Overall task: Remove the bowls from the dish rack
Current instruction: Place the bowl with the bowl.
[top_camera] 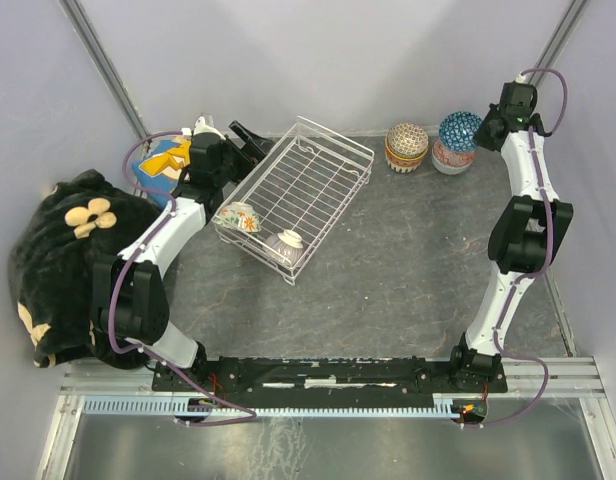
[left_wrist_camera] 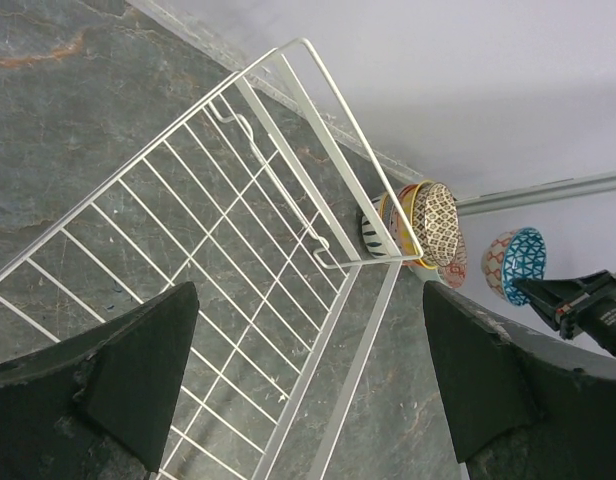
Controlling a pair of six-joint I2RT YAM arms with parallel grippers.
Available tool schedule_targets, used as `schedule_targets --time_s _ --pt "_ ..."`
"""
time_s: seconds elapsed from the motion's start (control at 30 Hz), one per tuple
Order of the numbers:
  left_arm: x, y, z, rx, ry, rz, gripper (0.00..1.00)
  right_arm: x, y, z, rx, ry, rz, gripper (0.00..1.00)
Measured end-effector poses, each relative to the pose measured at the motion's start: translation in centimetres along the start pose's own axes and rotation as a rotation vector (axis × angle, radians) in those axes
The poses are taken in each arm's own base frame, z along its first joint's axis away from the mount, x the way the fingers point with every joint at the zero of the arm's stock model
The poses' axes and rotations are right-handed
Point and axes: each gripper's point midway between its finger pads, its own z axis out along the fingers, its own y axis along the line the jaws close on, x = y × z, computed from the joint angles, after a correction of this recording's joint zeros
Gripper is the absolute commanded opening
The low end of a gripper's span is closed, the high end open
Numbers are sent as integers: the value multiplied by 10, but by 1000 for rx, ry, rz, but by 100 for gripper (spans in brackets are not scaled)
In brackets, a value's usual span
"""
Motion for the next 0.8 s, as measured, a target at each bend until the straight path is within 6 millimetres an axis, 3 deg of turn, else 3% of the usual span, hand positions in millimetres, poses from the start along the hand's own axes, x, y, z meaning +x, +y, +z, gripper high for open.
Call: schedule_targets --time_s 0.5,0.8 --pt "2 -1 4 -11 14 3 99 9 -13 42 39 62 17 1" --pt "4 1 8 -21 22 3 99 32 -24 65 76 111 13 1"
